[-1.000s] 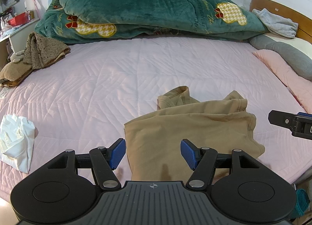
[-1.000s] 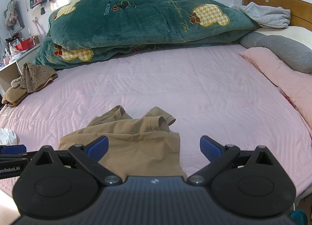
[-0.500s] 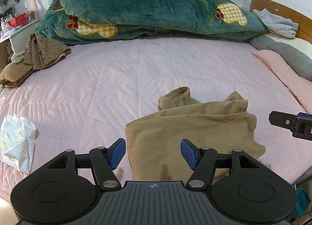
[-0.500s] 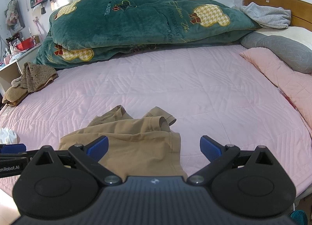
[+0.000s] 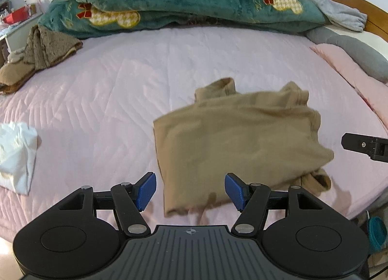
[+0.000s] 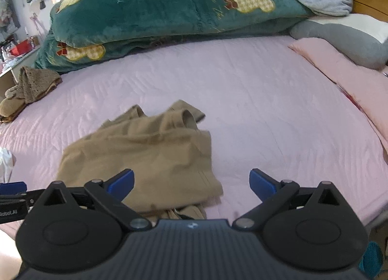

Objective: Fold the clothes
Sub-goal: 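Lower both grippers to the edge of the folded khaki shirt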

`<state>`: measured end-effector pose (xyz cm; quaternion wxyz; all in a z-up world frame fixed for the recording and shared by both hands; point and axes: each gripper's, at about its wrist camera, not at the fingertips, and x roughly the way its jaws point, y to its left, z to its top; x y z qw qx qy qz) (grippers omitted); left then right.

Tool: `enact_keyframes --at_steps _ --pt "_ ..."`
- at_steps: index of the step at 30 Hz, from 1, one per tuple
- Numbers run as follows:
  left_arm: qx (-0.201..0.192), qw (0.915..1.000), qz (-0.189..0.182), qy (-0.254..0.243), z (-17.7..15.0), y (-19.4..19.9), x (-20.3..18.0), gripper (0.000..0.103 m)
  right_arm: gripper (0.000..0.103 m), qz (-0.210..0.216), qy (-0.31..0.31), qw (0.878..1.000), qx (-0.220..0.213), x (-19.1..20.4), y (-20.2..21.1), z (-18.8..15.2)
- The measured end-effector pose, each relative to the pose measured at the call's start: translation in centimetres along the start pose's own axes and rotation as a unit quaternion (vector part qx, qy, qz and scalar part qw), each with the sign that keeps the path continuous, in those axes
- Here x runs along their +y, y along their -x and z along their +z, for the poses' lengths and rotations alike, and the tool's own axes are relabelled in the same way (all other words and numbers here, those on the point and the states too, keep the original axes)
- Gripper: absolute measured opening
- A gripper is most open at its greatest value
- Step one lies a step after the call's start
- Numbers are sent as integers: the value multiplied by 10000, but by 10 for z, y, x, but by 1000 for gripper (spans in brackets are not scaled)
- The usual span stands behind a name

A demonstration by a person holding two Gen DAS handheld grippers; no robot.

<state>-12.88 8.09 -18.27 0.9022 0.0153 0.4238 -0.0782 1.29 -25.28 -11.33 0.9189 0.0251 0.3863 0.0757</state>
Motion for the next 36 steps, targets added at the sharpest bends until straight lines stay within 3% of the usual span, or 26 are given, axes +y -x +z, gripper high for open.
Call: enact_keyframes --at_steps 3,7,9,14,22,36 --pt "63 9999 -64 -68 -16 -3 2 66 103 -11 -60 10000 20 -2 0 -18" --pt "157 9993 -143 -297 -36 -13 5 85 103 124 -85 9999 -81 -1 -4 -46" --pt "190 9990 -192 -355 -39 -20 9 88 103 172 -40 9998 -105 0 -8 -56" --pt "227 9987 -252 -381 -39 -34 15 89 103 356 394 9985 -96 6 -25 -62" --pt "150 9982 -235 -530 -32 -55 6 90 103 922 1267 9863 -513 1 -36 -62" --pt "134 9952 -5 -966 -34 -63 -21 90 103 1199 817 9883 -478 -15 -51 -71"
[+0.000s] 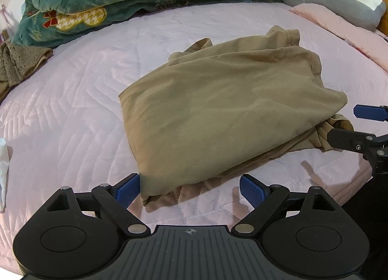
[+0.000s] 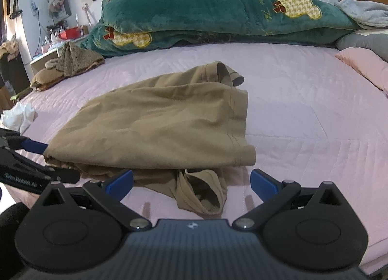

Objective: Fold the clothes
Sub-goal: 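Lower both grippers to the edge of the folded khaki shirt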

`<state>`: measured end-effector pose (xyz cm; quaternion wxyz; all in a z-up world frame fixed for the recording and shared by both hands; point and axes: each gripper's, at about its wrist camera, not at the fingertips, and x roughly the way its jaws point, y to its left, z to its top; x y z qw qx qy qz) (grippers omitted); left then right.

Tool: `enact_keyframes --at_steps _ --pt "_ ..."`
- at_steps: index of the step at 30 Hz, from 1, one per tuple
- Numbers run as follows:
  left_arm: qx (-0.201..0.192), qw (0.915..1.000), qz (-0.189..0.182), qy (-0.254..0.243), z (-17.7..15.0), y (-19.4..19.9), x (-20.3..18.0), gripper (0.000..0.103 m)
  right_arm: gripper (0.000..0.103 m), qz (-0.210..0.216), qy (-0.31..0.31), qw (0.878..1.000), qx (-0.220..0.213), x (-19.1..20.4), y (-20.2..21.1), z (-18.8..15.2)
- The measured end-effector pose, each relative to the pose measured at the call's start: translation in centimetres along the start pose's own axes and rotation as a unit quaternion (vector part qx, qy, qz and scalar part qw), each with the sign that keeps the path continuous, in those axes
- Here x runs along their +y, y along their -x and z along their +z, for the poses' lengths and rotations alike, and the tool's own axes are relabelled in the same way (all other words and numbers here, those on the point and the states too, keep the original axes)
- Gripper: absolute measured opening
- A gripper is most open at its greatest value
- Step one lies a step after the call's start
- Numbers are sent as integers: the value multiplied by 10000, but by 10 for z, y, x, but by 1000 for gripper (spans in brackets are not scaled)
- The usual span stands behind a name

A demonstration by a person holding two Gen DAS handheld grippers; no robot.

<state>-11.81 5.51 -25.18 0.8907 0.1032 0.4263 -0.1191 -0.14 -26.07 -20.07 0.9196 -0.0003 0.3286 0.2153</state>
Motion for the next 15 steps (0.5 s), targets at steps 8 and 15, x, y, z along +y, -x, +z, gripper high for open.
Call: enact_keyframes --at_steps 8,15 --pt "43 9999 101 -1 3 -1 -4 90 103 9 -28 10000 73 -1 -2 0" --pt "84 9999 142 17 7 -5 -4 90 103 21 -100 9999 63 -3 -1 0"
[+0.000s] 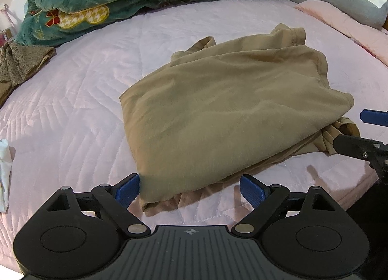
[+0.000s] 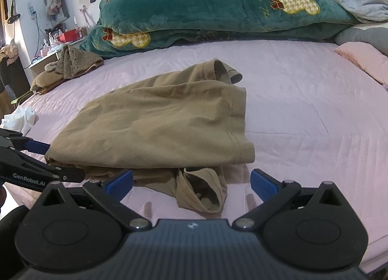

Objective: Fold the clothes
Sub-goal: 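Lower both grippers to the edge of the folded khaki shirt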

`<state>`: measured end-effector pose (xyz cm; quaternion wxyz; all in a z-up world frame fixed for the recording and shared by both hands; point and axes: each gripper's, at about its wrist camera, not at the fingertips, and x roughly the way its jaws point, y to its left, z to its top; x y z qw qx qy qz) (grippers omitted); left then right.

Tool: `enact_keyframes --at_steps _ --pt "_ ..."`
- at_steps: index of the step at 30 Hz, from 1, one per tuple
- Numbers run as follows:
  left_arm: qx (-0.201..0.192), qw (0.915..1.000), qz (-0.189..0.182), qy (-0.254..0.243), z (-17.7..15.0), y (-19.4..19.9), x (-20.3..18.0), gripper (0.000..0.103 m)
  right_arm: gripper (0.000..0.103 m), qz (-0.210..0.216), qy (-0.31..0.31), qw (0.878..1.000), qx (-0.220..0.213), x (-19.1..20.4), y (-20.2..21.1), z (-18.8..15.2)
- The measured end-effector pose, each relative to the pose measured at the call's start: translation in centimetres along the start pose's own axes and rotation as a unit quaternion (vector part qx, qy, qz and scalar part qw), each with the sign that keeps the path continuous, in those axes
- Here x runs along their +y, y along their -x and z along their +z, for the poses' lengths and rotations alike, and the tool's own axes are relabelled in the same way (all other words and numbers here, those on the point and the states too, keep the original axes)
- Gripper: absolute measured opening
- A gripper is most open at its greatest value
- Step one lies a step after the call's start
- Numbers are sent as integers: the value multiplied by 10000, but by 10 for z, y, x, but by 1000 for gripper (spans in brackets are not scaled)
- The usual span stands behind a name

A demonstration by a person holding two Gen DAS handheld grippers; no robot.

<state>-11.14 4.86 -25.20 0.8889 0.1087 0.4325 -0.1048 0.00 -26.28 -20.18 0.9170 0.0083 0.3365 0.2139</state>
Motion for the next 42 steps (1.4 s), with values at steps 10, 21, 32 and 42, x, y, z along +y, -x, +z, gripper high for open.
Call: enact_keyframes --at_steps 10,21,32,42 --pt "32 9999 -2 158 1 1 7 90 103 -48 32 10000 48 2 0 2" --pt "-4 9999 62 128 5 6 17 90 103 235 -941 9950 246 -18 -8 17" --pt "-87 9994 93 -337 38 3 -11 90 103 262 -1135 9931 112 -43 -5 11" --pt "34 9983 394 -419 11 4 -8 90 103 781 221 9966 117 -11 -14 -1"
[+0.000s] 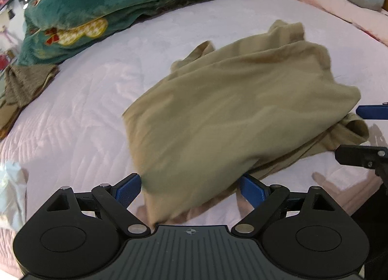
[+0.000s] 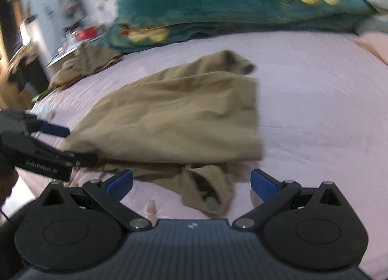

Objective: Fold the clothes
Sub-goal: 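Lower both grippers to the edge of the folded khaki shirt, then grasp the shirt edge with the left gripper while the right gripper grasps beside it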

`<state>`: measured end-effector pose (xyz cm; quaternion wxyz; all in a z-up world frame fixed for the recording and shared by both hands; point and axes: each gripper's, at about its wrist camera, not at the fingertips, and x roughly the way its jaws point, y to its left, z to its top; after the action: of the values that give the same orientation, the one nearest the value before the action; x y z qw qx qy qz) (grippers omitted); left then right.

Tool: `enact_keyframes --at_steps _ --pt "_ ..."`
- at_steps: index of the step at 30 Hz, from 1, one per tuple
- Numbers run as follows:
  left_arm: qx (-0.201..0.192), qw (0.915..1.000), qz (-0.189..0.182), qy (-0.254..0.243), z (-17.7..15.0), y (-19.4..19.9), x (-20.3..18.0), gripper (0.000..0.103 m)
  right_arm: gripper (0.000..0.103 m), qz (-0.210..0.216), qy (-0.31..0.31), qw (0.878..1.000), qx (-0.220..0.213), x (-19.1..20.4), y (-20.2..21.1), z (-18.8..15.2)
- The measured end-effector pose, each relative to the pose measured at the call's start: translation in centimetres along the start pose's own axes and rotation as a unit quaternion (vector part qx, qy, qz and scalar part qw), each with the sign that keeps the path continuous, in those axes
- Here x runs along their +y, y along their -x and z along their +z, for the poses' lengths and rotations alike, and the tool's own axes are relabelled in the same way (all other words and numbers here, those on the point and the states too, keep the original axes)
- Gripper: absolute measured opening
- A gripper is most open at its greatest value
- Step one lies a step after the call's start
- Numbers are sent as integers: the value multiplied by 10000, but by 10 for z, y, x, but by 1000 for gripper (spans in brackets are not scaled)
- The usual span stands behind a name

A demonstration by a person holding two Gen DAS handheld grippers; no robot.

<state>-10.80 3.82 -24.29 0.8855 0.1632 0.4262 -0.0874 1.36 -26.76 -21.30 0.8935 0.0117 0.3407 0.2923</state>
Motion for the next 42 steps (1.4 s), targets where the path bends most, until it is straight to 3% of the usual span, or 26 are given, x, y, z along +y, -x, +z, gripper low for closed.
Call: enact_keyframes --at_steps 5,11,21,24,27,28,29,30,32,34,36,42 --pt "43 9999 36 98 -11 2 13 90 103 -4 212 9998 44 8 -16 4" --pt "58 9996 113 235 -14 -19 15 90 103 -213 244 9987 401 9 -40 7" --pt "-135 9995 142 234 -13 -34 20 90 103 -737 721 9940 375 29 -61 4" --pt "-172 9995 75 247 -11 -36 21 87 103 -682 667 9948 360 27 -60 5" --pt "-294 9992 -50 271 -11 -38 21 75 101 -614 675 9954 277 25 -57 3" --pt "-347 9989 -112 285 -11 -38 20 63 98 -590 646 9959 243 23 -55 4" --pt "-392 9987 -151 288 -11 -39 19 58 85 -561 618 9963 192 21 -53 4" --pt "-421 9987 -139 266 -10 -39 17 50 57 -533 595 9967 136 20 -51 5" --pt "-481 9985 -120 238 -8 -40 12 40 29 -359 433 9984 52 13 -46 8" --pt "-539 9979 -175 325 -6 -39 14 27 23 -132 248 9996 38 7 -45 10" --pt "-588 9969 -250 459 -5 -38 16 22 20 -16 207 9998 -2 5 -42 12" --pt "-854 9950 -369 376 10 -32 -2 19 16 7 233 9996 -129 -7 -26 24"
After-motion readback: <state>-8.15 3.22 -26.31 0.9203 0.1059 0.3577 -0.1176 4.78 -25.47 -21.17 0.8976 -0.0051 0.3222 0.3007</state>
